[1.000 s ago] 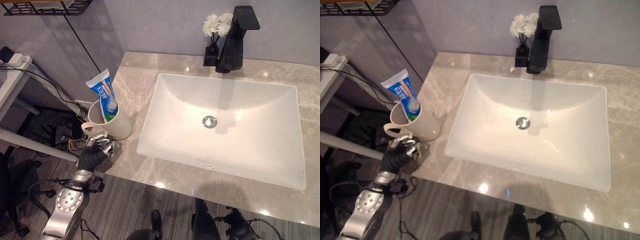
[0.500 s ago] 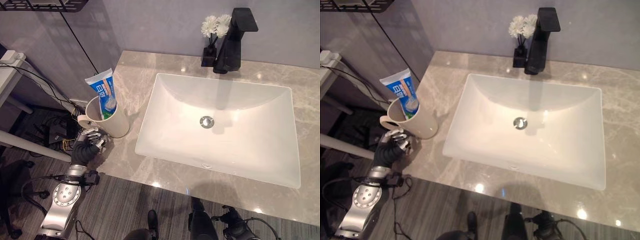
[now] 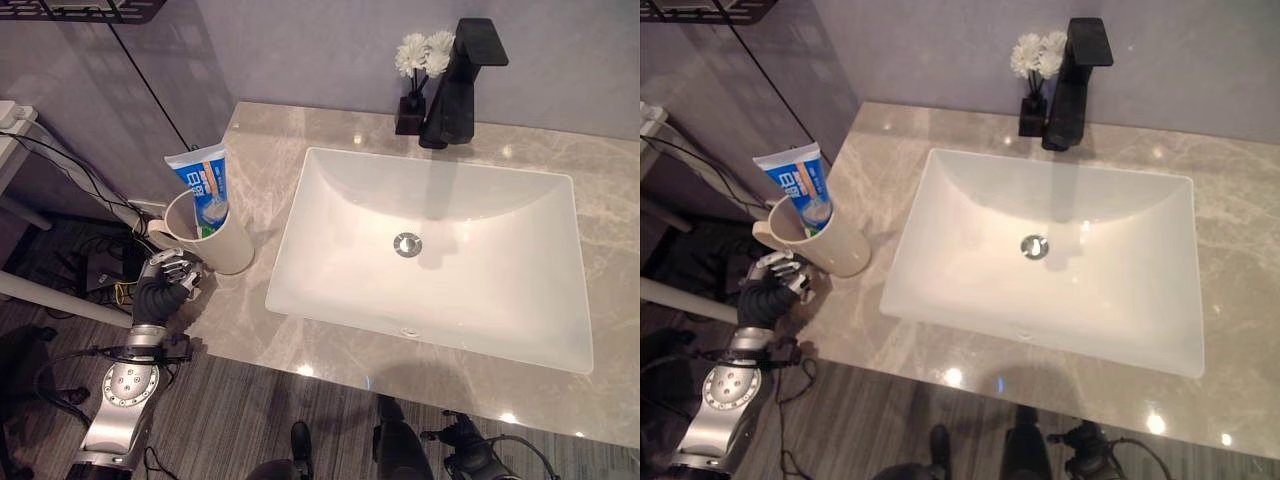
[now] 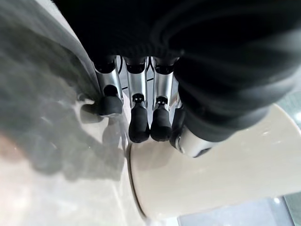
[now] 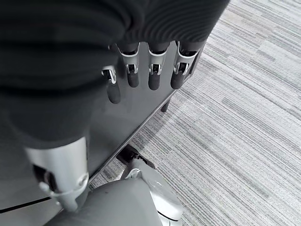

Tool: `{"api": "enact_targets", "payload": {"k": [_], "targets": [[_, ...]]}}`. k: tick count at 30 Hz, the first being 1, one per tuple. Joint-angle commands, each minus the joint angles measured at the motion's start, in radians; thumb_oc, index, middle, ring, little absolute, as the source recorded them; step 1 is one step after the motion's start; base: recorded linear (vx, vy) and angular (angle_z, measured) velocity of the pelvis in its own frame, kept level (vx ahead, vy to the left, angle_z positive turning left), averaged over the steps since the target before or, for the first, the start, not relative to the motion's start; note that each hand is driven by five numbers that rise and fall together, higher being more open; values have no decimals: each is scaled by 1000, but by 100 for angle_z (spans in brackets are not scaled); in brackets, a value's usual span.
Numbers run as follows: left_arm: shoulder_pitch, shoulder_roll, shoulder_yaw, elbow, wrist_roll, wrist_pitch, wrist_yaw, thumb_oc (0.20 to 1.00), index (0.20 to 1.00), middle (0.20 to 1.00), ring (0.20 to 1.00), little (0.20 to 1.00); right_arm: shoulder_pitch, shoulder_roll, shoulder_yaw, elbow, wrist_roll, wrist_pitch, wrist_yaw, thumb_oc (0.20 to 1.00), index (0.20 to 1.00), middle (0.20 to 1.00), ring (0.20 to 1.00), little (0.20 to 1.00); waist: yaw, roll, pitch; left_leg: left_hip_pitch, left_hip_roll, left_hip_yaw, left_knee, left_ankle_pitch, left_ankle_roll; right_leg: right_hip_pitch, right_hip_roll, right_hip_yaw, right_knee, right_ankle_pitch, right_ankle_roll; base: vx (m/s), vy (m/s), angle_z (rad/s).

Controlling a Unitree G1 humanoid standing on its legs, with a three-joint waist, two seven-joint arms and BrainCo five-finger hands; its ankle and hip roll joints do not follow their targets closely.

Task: Put brush and paste in cup on sink, flatten towel.

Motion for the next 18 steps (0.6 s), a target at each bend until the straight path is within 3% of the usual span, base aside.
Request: {"api": "enact_targets", "payload": {"k": [1, 8, 18], "targets": [[1, 13, 30, -8, 2, -16, 4, 200, 200, 200, 200, 200, -54, 22, 36, 12, 17, -19, -28, 1000, 1000, 1000, 1000, 1000, -8, -25, 19, -19, -37, -2, 47, -44, 22, -21, -12, 83, -1, 39, 70, 0, 0, 0], [71, 21, 30, -63, 1, -11, -31, 200, 200, 200, 200, 200, -62, 22, 34, 23, 17, -15, -29, 1000, 1000, 1000, 1000, 1000, 7, -19, 13, -1, -38, -7, 47, -50, 24, -5, -15, 80, -1, 34, 69, 0, 0, 0], [149, 30, 2, -117, -140, 9, -140, 200, 200, 200, 200, 200, -61, 25, 20, 33, 23, -7, -23, 1000, 1000, 1000, 1000, 1000, 22, -8, 7, 7, -42, -26, 47, -50, 25, 8, -24, 65, -1, 30, 66, 0, 0, 0]]}}
